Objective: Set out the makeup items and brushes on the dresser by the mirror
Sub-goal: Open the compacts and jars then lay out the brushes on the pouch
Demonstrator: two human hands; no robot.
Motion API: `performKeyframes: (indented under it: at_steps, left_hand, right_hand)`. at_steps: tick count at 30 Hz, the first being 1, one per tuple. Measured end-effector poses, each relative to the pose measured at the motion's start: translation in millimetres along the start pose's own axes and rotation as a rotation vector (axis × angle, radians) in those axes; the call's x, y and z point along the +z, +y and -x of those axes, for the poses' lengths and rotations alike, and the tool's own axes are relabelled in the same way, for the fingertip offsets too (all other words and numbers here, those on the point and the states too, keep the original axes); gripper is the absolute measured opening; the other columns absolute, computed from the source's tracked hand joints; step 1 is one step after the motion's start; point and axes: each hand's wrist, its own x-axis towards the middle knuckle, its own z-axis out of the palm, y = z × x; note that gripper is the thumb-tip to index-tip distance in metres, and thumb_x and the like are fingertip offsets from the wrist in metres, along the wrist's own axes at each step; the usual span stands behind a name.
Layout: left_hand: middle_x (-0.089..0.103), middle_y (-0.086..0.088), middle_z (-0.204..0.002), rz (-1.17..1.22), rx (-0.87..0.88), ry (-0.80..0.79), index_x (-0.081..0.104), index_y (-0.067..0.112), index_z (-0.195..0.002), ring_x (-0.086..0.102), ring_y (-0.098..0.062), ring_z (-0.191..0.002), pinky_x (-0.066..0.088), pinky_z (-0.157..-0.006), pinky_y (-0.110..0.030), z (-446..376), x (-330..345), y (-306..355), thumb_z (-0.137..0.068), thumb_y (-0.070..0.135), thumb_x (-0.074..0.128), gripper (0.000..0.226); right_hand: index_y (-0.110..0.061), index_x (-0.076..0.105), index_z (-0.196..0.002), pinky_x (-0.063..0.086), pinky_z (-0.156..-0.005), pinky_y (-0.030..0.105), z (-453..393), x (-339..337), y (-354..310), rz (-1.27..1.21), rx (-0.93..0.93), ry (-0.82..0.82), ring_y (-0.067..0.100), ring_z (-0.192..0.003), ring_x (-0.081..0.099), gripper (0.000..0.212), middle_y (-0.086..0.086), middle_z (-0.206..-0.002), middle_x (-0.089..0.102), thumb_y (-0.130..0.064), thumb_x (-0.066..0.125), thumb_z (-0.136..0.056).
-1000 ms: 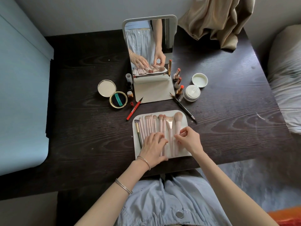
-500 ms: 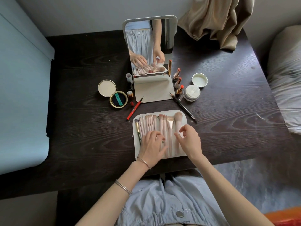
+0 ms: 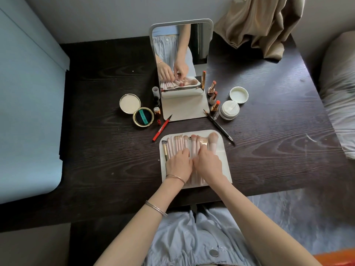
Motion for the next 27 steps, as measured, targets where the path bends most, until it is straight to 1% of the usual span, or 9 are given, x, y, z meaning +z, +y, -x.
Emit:
performKeyframes:
  at_steps: [3, 7, 9, 11, 13, 17, 20, 25, 27]
  left_hand:
    - [0.066, -0.01, -0.098, -0.015, -0.022, -0.068, 0.053, 0.014, -0.109, 0.062, -0.031, -0.091, 0.047, -0.074, -0.035, -1.1, 0.2, 5.8, -0.099, 0.034, 0.034, 0.029]
    - [0.065, -0.012, -0.1, -0.022, -0.048, -0.121, 0.055, 0.011, -0.109, 0.061, -0.031, -0.092, 0.046, -0.074, -0.036, -4.5, -0.8, 11.4, -0.099, 0.038, 0.031, 0.037]
    - [0.064, -0.013, -0.101, -0.013, -0.056, -0.137, 0.056, 0.01, -0.108, 0.061, -0.031, -0.094, 0.046, -0.075, -0.036, -6.1, -1.9, 11.8, -0.098, 0.037, 0.033, 0.037]
    - [0.065, -0.013, -0.1, -0.016, -0.068, -0.149, 0.058, 0.01, -0.105, 0.061, -0.03, -0.094, 0.046, -0.075, -0.036, -8.4, -2.1, 11.5, -0.098, 0.037, 0.034, 0.037]
    - [0.065, -0.013, -0.098, -0.004, -0.086, -0.15, 0.058, 0.009, -0.102, 0.061, -0.03, -0.093, 0.046, -0.073, -0.036, -8.8, -1.4, 11.5, -0.098, 0.039, 0.034, 0.039]
    - [0.065, -0.012, -0.093, 0.096, -0.121, -0.126, 0.056, 0.009, -0.095, 0.062, -0.03, -0.087, 0.045, -0.07, -0.034, -6.1, 0.4, 8.8, -0.096, 0.038, 0.039, 0.034]
    - [0.065, -0.011, -0.091, 0.131, -0.134, -0.122, 0.055, 0.01, -0.093, 0.061, -0.028, -0.085, 0.044, -0.068, -0.032, -5.5, 0.3, 8.1, -0.096, 0.035, 0.041, 0.029]
    - [0.063, -0.008, -0.092, 0.182, -0.16, -0.121, 0.053, 0.011, -0.097, 0.06, -0.027, -0.086, 0.045, -0.07, -0.033, -7.5, -1.3, 7.8, -0.094, 0.03, 0.046, 0.021]
    - [0.064, -0.009, -0.091, 0.198, -0.151, -0.112, 0.052, 0.012, -0.098, 0.061, -0.027, -0.086, 0.049, -0.072, -0.035, -7.7, -2.1, 6.6, -0.093, 0.028, 0.047, 0.018]
  right_hand:
    - [-0.004, 0.045, -0.106, 0.035, -0.066, 0.034, -0.6, -1.3, 2.8, -0.018, 0.015, -0.002, 0.038, -0.09, 0.059, 0.018, 0.015, -0.104, 0.06, -0.013, 0.038, -0.093]
    - [-0.004, 0.047, -0.103, 0.035, -0.066, 0.034, -4.7, 0.4, 8.6, -0.037, 0.033, -0.002, 0.038, -0.089, 0.059, 0.018, 0.016, -0.103, 0.062, -0.017, 0.037, -0.095]
    - [-0.005, 0.048, -0.101, 0.037, -0.066, 0.035, -7.9, 1.7, 10.2, -0.07, 0.044, -0.008, 0.037, -0.085, 0.058, 0.017, 0.017, -0.102, 0.061, -0.017, 0.038, -0.094]
    - [-0.006, 0.049, -0.098, 0.037, -0.066, 0.034, -10.0, 2.1, 10.0, -0.097, 0.059, -0.014, 0.033, -0.077, 0.052, 0.016, 0.016, -0.1, 0.061, -0.017, 0.039, -0.093]
    - [-0.006, 0.05, -0.098, 0.036, -0.066, 0.033, -11.4, 1.7, 9.6, -0.096, 0.067, -0.02, 0.03, -0.075, 0.048, 0.017, 0.015, -0.099, 0.062, -0.017, 0.038, -0.094]
    - [-0.006, 0.052, -0.097, 0.038, -0.066, 0.032, -13.3, -0.5, 9.0, -0.076, 0.052, -0.042, 0.032, -0.081, 0.055, 0.018, 0.014, -0.105, 0.06, -0.02, 0.041, -0.093]
    - [-0.012, 0.048, -0.086, 0.035, -0.063, 0.031, -15.8, -0.2, 8.0, -0.054, 0.047, -0.044, 0.028, -0.071, 0.05, 0.011, 0.013, -0.115, 0.056, -0.02, 0.043, -0.092]
    - [-0.011, 0.048, -0.082, 0.037, -0.061, 0.031, -16.4, -1.6, 7.8, -0.039, 0.046, -0.045, 0.027, -0.071, 0.051, 0.008, 0.013, -0.111, 0.058, -0.018, 0.047, -0.087]
    - [-0.011, 0.05, -0.083, 0.037, -0.061, 0.03, -16.2, -2.3, 9.0, -0.053, 0.048, -0.052, 0.027, -0.072, 0.052, 0.009, 0.012, -0.111, 0.057, -0.019, 0.049, -0.086]
